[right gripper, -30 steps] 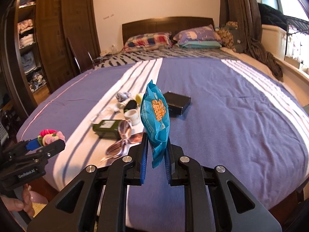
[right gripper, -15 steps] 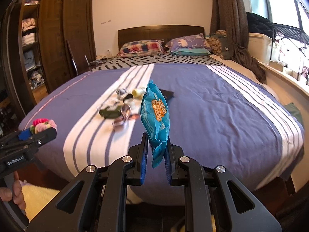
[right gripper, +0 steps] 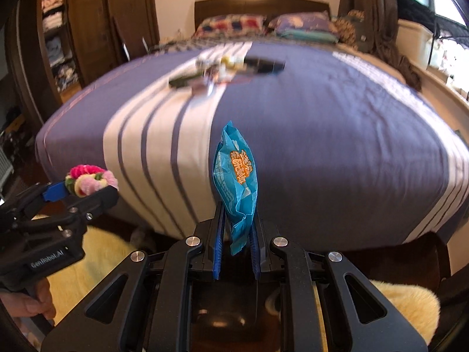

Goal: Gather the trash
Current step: 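Carry the wrapper and braid in both tools down to the black trash bin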

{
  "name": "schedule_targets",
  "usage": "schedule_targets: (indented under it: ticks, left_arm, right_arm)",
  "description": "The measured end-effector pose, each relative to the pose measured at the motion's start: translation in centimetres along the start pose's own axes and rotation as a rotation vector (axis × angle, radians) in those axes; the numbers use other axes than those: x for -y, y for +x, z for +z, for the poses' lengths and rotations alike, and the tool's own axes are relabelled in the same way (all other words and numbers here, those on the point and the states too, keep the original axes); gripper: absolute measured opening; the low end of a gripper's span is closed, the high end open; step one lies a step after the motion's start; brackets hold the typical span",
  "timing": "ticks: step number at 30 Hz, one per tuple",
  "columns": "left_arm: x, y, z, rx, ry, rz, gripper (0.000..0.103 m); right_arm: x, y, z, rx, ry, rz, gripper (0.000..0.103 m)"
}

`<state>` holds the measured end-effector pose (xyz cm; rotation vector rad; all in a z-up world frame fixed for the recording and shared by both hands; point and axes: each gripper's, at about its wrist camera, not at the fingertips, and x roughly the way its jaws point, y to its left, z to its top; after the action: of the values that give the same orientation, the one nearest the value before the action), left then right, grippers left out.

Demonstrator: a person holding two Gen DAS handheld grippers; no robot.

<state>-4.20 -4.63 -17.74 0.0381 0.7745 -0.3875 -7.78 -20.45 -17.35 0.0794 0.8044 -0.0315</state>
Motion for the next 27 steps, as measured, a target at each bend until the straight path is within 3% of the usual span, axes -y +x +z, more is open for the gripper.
schedule_targets:
  ticks: [13,18,22,27]
  left_arm:
    - [-1.0,10.7,-6.6,-0.328,-0.033,-0.093,0.068]
    - [-1.2,14.4,-8.3,-0.444,-0.024,-0.085,0.068]
    - [-1.6,16.4,-10.2,-0.538,-0.003,-0.071,0.068]
    - [-1.6,17.6,-11.3,-0.591,-0.007,-0.085,0.068]
  right_arm:
    - [1.3,9.7,-5.7,-0.31,0.071,0.08,0.017]
    - [2.0,13.1,-7.2,-0.428,0.112,0.115,0.017]
    - [2.5,14.4,-7.7,-0.473,0.115,0.118,0.017]
    - [2.2,15.2,-7.9,-0.508,0.108,0.128,0.019]
